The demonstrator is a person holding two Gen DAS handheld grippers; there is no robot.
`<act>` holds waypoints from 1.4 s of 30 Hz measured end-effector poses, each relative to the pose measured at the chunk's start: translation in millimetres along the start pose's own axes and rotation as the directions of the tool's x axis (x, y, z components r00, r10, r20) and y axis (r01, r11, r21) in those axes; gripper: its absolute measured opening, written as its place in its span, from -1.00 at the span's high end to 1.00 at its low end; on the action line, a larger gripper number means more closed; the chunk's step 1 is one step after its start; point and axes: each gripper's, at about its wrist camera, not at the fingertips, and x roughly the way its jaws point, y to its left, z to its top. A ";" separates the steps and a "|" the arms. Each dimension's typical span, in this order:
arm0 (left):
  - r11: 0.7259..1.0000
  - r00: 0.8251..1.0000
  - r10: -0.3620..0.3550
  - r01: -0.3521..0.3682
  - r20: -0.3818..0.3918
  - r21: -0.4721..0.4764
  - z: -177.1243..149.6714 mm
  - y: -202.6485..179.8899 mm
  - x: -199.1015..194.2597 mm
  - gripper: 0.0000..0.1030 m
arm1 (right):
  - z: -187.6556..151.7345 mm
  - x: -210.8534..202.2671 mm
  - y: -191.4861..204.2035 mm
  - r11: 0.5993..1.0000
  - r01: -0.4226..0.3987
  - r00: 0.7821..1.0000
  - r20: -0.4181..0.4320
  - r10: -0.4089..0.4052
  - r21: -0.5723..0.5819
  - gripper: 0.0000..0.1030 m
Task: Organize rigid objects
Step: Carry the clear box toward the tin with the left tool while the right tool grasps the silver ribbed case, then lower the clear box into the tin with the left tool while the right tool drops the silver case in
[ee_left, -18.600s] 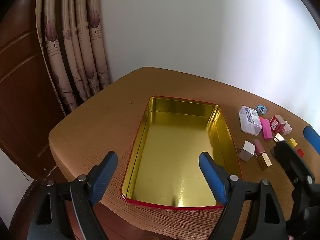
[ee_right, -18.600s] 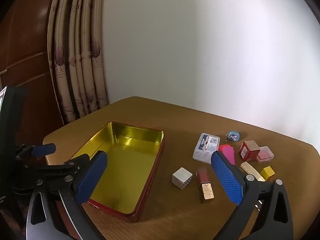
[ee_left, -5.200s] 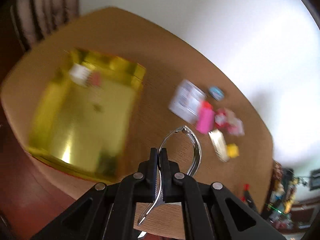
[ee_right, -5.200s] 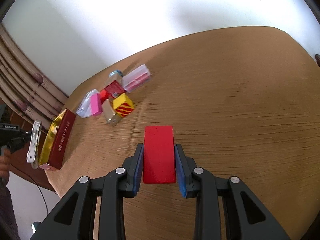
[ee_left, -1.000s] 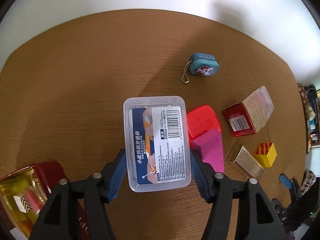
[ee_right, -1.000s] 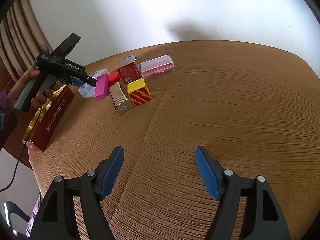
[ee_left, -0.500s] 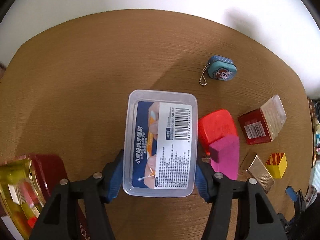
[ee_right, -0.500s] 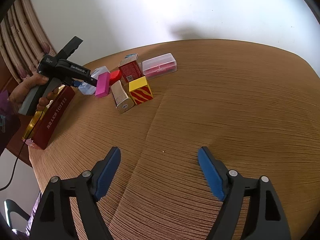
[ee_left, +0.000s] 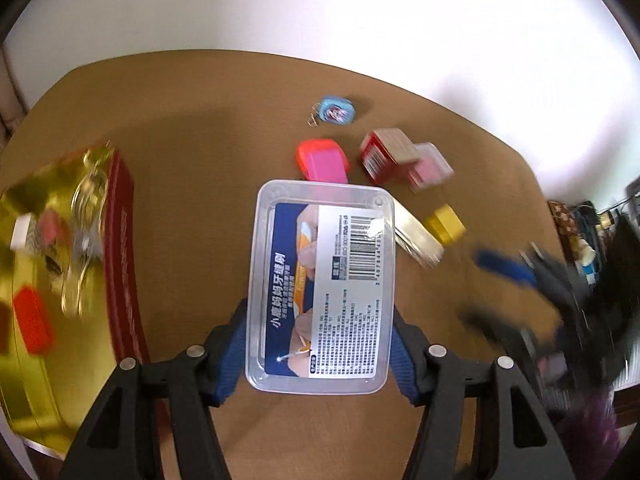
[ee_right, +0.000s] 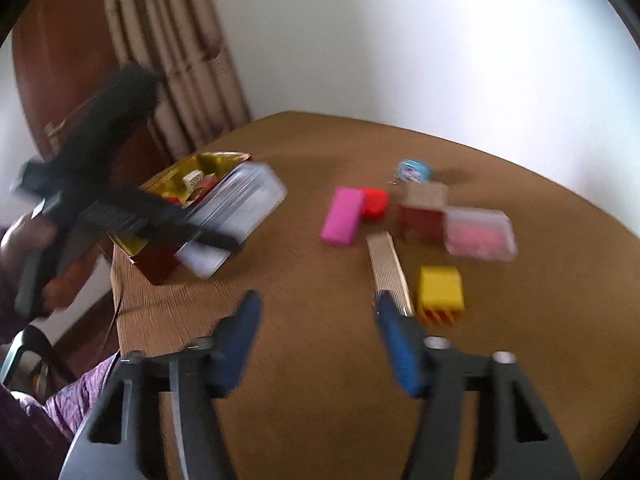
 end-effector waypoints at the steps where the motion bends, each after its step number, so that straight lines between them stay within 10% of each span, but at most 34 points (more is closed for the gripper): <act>1: 1.000 1.000 -0.007 0.007 0.011 -0.007 -9.9 1.1 -8.3 -0.22 | 7.5 7.7 0.0 1.000 0.003 1.000 -0.020 -0.003 -0.019 0.03; 13: 0.999 0.998 -0.016 0.017 0.055 -0.030 -39.3 11.8 -69.3 -0.22 | 40.9 84.2 -17.7 0.995 0.090 0.965 -0.242 -0.100 -0.052 0.00; 17: 0.998 0.997 -0.008 0.014 0.081 -0.069 -46.6 24.7 -90.9 -0.22 | 38.0 109.7 -21.6 0.990 0.136 0.931 -0.336 -0.143 -0.045 0.46; 31: 0.940 0.956 0.256 -0.212 0.142 -0.266 -80.2 126.3 -151.7 -0.22 | -0.9 59.8 -10.1 0.949 0.005 0.985 -0.166 0.050 0.315 0.47; 42: 0.968 0.975 0.209 -0.196 0.071 -0.156 -47.8 133.2 -86.2 -0.22 | -28.1 30.2 41.6 0.898 -0.107 0.986 -0.073 0.151 0.426 0.47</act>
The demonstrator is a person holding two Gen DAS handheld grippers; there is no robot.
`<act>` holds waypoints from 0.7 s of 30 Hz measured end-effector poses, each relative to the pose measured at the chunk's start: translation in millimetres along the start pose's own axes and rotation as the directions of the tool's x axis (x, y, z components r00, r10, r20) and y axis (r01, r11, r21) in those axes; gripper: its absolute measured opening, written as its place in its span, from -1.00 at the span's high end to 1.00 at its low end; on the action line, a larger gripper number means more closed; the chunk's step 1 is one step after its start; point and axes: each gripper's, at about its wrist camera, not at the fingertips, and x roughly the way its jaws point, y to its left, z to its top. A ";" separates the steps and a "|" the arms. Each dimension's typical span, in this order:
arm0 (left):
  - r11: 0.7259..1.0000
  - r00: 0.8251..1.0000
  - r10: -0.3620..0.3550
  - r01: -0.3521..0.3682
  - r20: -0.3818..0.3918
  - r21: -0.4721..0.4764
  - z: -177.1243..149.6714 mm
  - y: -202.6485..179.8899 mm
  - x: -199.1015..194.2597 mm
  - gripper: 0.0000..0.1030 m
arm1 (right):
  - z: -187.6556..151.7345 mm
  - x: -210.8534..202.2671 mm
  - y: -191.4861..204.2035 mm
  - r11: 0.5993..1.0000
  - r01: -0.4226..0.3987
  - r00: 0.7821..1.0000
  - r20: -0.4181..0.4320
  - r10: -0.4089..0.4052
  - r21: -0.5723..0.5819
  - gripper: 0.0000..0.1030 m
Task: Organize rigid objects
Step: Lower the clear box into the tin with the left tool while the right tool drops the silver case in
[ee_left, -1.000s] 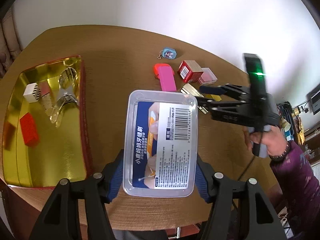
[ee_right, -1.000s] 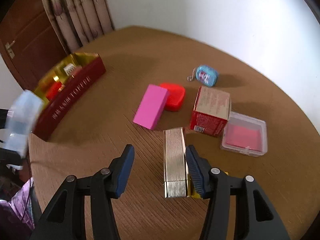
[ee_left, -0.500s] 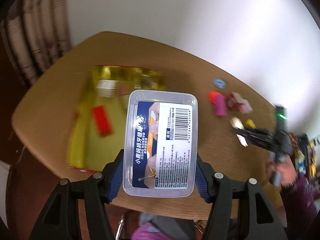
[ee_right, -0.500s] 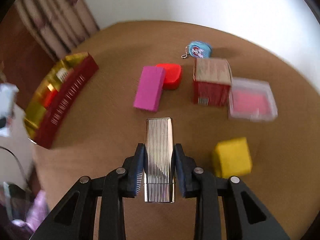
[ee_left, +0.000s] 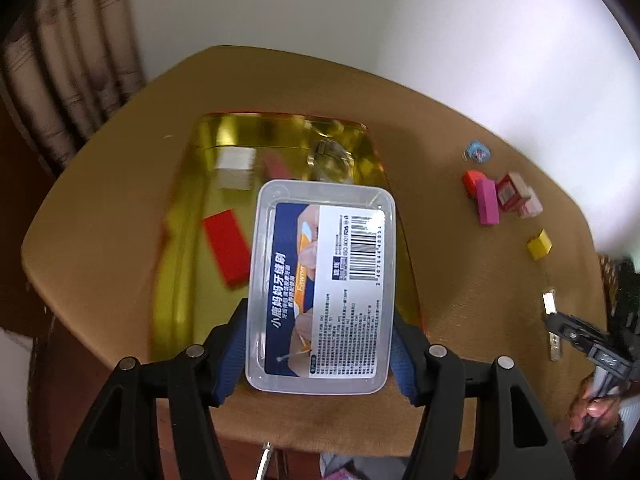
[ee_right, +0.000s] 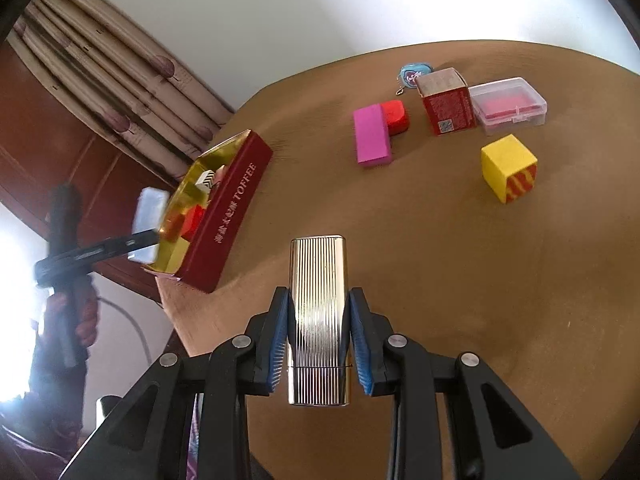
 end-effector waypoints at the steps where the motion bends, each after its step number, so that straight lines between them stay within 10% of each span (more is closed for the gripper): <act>1: 0.999 1.000 -0.002 0.002 -0.011 0.035 2.7 -4.7 7.8 -0.22 | -1.3 -5.0 -1.6 1.000 -0.001 1.000 -0.003 0.001 0.000 0.47; 13: 0.993 0.985 -0.051 0.067 -0.162 0.095 16.9 -16.6 70.2 -0.23 | 4.7 -19.0 6.1 1.000 -0.009 1.000 0.007 0.009 -0.005 0.47; 21: 0.995 0.994 -0.091 0.093 -0.068 0.028 5.9 -6.6 44.1 -0.24 | 16.7 -24.4 35.0 0.998 -0.045 0.999 0.017 0.046 -0.054 0.47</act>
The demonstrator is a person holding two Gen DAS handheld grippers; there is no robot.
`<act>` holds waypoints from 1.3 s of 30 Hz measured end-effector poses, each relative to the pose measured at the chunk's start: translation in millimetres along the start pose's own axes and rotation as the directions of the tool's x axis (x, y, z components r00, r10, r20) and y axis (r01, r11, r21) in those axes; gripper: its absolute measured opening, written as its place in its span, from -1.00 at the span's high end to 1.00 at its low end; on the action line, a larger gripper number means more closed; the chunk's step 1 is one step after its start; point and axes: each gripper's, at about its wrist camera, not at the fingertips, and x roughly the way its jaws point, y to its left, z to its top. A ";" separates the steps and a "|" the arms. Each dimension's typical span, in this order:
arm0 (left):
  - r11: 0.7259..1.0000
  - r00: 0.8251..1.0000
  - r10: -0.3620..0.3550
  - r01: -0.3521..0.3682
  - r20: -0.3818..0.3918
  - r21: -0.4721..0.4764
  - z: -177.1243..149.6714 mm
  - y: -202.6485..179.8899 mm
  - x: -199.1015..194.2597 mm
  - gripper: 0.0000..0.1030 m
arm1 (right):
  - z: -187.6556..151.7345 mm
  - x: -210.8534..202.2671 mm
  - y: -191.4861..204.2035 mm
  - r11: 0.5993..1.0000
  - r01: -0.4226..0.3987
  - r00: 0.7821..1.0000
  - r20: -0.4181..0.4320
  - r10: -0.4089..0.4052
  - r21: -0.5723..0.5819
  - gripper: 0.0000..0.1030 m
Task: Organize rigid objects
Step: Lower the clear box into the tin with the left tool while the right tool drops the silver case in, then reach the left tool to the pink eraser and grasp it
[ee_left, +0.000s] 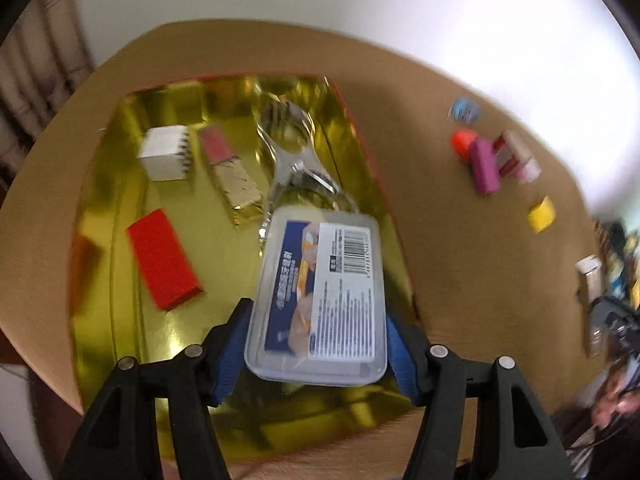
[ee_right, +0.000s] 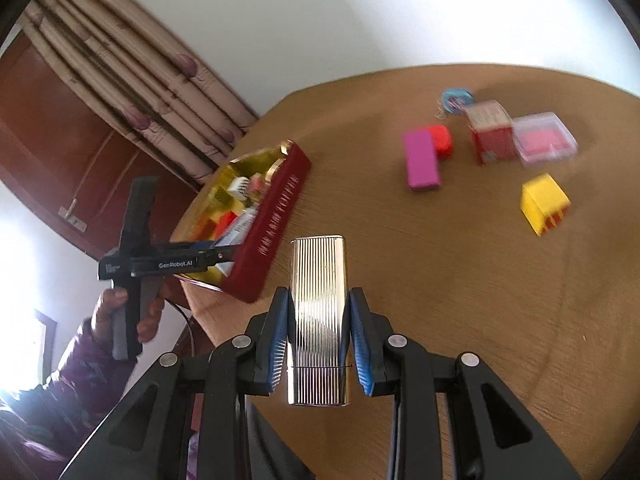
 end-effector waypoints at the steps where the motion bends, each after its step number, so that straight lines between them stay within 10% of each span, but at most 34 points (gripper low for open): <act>1: 0.999 0.999 -0.008 0.009 0.051 -0.036 -6.0 5.1 -13.5 -0.24 | 4.8 1.5 6.9 1.000 -0.015 1.000 -0.001 0.015 -0.012 0.47; 12: 0.982 0.958 0.067 -0.013 0.278 -0.189 -73.9 38.4 -74.1 -0.26 | 83.9 99.6 87.7 0.980 -0.171 0.980 -0.117 0.159 -0.099 0.47; 25: 0.975 0.953 0.034 0.034 0.302 -0.219 -78.1 58.7 -72.0 -0.26 | 154.5 250.8 97.1 0.999 -0.036 0.972 -0.232 0.034 -0.008 0.47; 39: 0.976 0.950 0.089 -0.024 0.300 -0.214 -79.5 56.7 -71.5 -0.26 | 155.1 228.6 102.0 0.999 -0.032 0.996 -0.080 0.030 -0.030 0.26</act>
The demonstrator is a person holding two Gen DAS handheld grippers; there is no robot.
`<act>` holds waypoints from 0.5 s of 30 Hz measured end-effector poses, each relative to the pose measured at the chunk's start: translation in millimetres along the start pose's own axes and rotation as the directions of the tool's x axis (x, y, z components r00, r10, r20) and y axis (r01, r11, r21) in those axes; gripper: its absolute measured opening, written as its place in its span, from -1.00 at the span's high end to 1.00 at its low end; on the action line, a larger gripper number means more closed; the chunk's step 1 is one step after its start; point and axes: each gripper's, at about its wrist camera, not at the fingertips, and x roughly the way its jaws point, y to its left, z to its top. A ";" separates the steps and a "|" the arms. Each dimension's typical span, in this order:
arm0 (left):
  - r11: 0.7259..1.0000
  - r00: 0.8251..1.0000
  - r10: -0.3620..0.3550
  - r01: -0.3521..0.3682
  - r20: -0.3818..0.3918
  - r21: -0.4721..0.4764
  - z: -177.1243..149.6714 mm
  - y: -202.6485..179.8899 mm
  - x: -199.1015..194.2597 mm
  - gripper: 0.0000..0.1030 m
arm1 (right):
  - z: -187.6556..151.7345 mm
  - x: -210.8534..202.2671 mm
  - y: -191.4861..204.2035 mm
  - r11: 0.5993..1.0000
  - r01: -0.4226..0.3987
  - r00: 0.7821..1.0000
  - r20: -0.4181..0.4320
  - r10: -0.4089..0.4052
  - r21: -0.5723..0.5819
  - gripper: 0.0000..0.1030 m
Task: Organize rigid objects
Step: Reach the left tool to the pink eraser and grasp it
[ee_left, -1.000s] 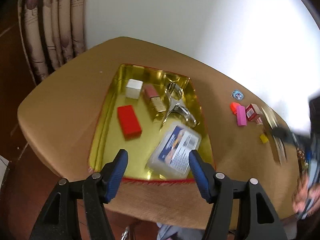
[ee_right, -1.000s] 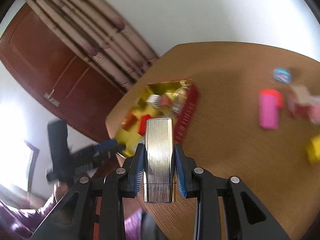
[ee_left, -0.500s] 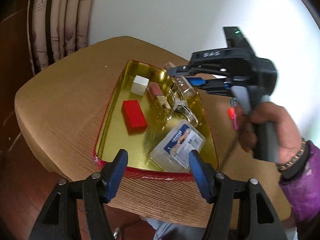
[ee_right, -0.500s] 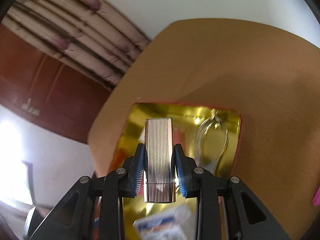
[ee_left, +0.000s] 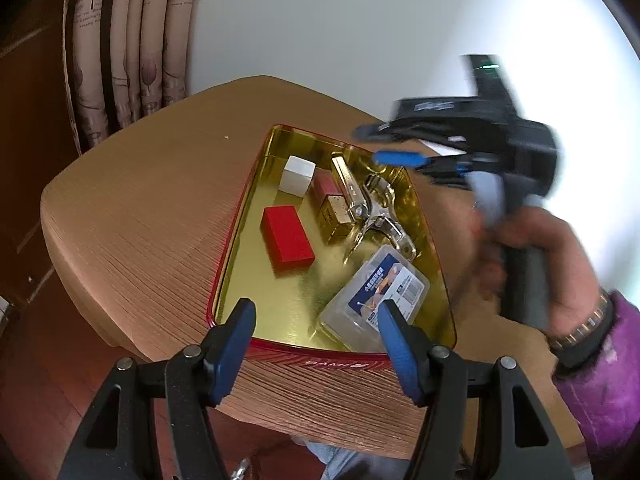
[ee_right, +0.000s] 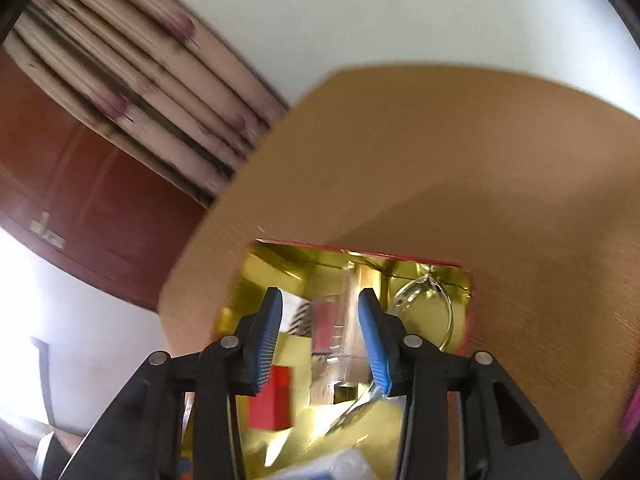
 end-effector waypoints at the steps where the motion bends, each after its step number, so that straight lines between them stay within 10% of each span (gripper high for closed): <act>1: 1.000 1.000 0.004 -0.004 -0.001 0.006 -0.7 -1.7 0.1 -0.26 | -7.8 -16.6 0.4 1.000 -0.021 0.999 0.041 0.021 -0.012 0.25; 10: 0.997 0.999 0.031 -0.032 0.016 0.066 -8.5 -21.1 -3.0 -0.26 | -138.2 -154.9 -58.9 0.973 0.225 0.948 0.241 -0.207 -0.049 -0.01; 15: 0.991 0.999 0.040 -0.044 0.035 0.127 -13.3 -47.2 -7.7 -0.26 | -198.4 -228.8 -142.0 0.828 0.560 0.796 0.262 -0.545 0.023 -0.08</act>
